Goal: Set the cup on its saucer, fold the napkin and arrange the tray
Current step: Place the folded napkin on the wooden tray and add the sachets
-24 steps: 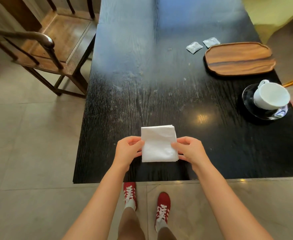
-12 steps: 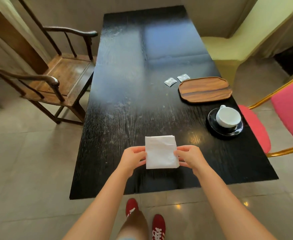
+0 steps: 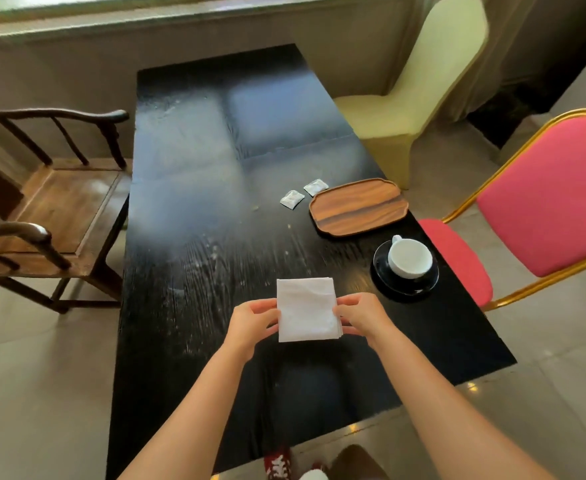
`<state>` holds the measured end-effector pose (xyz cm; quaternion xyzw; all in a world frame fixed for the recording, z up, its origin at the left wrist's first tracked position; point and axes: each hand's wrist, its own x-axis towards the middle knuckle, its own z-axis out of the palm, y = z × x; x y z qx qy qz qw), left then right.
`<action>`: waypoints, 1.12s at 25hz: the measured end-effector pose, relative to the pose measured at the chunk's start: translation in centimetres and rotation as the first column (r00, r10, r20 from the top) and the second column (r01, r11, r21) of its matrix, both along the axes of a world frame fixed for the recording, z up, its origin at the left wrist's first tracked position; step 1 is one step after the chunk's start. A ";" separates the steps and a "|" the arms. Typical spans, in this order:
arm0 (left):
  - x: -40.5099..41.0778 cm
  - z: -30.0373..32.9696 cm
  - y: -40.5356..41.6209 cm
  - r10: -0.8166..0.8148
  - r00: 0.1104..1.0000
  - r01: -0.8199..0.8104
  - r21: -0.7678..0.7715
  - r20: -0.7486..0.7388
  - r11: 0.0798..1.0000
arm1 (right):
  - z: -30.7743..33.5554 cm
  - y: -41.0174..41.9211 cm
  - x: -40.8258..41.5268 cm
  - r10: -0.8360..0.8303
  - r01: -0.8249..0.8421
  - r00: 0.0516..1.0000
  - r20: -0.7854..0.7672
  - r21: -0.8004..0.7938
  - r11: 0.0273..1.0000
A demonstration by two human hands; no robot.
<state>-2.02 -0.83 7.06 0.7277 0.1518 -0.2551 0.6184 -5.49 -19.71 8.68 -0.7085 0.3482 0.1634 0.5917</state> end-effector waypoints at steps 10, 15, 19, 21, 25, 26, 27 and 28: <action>4.1 -0.9 -5.2 0.224 0.975 -0.223 0.057 -0.011 0.973 | -2.4 -5.1 6.8 0.117 -0.117 0.993 -0.016 0.023 0.993; 6.5 0.2 -9.0 0.362 0.932 -0.363 0.070 0.032 0.929 | -1.8 -9.2 12.1 0.251 -0.252 0.968 0.025 0.064 0.966; 8.7 0.8 -11.3 0.401 0.911 -0.409 0.087 0.094 0.909 | -1.8 -11.4 15.4 0.315 -0.319 0.947 0.063 0.091 0.943; 10.9 0.7 -12.4 0.389 0.914 -0.399 0.084 0.117 0.913 | -1.8 -12.6 17.3 0.307 -0.315 0.947 0.093 0.102 0.943; 16.7 -1.1 -15.8 0.329 0.933 -0.339 0.056 0.146 0.939 | -2.5 -16.1 22.1 0.288 -0.299 0.946 0.150 0.056 0.953; 18.0 -1.6 -16.7 0.314 0.938 -0.324 0.048 0.149 0.945 | -2.9 -17.1 23.2 0.289 -0.294 0.945 0.152 0.011 0.956; 19.4 -2.5 -17.8 0.302 0.941 -0.311 0.035 0.152 0.950 | -3.7 -18.2 24.4 0.290 -0.288 0.945 0.150 -0.036 0.957; 20.6 -3.5 -18.8 0.294 0.943 -0.301 0.026 0.156 0.953 | -4.7 -19.2 25.5 0.290 -0.280 0.946 0.147 -0.082 0.956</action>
